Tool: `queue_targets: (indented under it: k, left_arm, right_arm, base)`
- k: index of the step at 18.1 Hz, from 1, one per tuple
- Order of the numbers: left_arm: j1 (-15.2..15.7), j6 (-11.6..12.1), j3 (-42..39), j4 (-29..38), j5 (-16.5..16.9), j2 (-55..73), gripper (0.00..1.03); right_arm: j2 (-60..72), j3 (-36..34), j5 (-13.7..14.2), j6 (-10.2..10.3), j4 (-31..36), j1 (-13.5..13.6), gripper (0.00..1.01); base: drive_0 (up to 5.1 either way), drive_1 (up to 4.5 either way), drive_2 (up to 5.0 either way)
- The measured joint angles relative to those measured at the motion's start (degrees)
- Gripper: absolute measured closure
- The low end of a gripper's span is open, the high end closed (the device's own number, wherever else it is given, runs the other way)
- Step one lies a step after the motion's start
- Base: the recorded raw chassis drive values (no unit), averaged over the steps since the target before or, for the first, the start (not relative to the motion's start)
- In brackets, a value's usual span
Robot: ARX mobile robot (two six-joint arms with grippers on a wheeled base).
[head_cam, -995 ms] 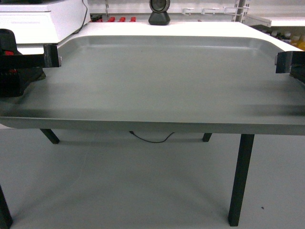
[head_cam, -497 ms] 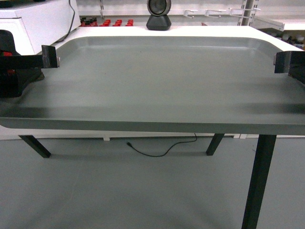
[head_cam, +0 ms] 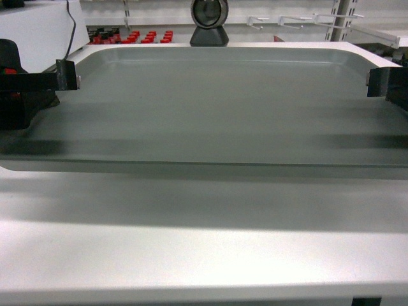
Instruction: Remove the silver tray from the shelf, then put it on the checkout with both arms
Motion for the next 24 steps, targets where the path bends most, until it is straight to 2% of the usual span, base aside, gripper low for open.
queue_targets:
  k: [4, 22, 23, 24]
  left_arm:
    - [0.00, 0.00, 0.00, -0.13, 0.00, 0.00, 1.00]
    - [0.00, 0.00, 0.02, -0.09, -0.04, 0.28, 1.00]
    - [0.00, 0.00, 0.02, -0.09, -0.07, 0.28, 1.00]
    - [-0.11, 0.22, -0.09, 0.94, -1.64, 0.35, 1.00]
  right_arm:
    - [0.00, 0.00, 0.02, -0.02, -0.04, 0.00, 0.98]
    - [0.31, 0.04, 0.02, -0.04, 0.04, 0.00, 0.98]
    - [0.35, -0.17, -0.39, -0.09, 1.53, -0.02, 0.98]
    - [1.09, -2.51, -2.56, -0.55, 9.99, -0.33, 0.98]
  base:
    - [0.1, 4.28, -4.2]
    - [0.0, 0.00, 0.0]
    - [0.0, 0.00, 0.0]
    - [0.0, 0.00, 0.0]
